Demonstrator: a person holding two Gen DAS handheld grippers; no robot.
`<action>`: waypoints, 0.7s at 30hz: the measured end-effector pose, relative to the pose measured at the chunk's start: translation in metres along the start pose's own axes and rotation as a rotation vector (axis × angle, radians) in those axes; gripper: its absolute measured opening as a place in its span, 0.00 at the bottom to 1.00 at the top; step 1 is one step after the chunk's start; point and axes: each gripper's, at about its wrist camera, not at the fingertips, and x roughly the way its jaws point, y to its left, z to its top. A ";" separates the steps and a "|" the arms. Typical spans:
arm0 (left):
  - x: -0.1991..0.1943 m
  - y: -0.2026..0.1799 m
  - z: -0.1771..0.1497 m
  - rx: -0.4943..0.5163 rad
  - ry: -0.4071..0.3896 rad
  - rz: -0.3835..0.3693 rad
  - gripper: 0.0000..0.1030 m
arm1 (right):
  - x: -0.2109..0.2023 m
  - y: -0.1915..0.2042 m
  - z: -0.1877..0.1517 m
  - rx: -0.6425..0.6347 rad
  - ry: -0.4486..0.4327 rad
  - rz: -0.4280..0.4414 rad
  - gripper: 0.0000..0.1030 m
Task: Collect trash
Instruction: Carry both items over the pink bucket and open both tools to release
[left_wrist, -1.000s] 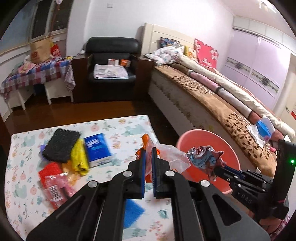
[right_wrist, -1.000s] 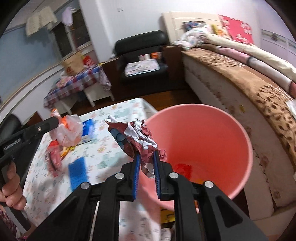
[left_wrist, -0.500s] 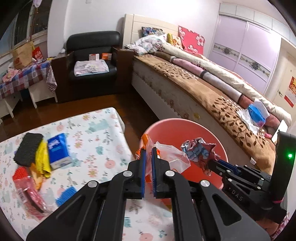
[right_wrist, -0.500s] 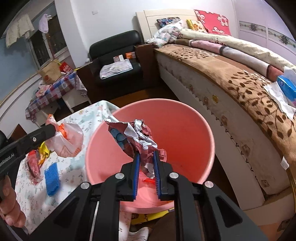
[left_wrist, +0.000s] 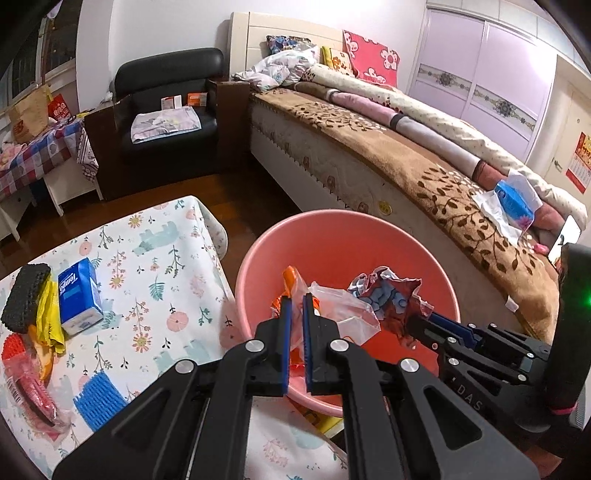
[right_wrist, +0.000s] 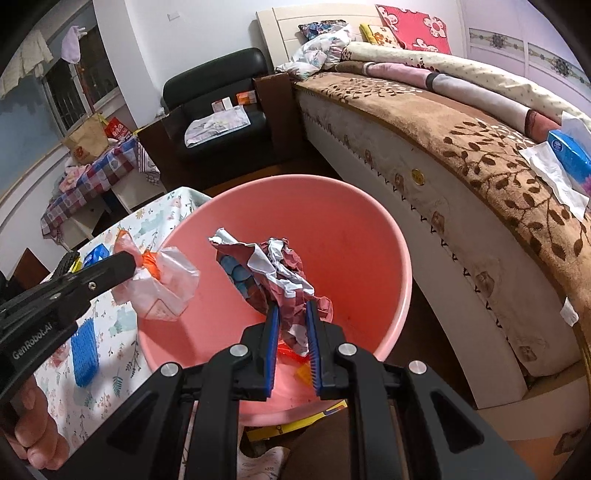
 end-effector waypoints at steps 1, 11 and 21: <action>0.002 0.000 0.000 0.002 0.003 0.002 0.05 | 0.001 0.000 0.000 -0.001 0.002 -0.002 0.14; 0.010 0.000 -0.002 0.013 0.021 0.004 0.06 | 0.005 0.001 0.002 0.005 0.014 -0.014 0.14; 0.007 -0.001 -0.001 0.021 0.029 -0.043 0.32 | 0.003 -0.001 0.004 0.020 -0.003 -0.027 0.16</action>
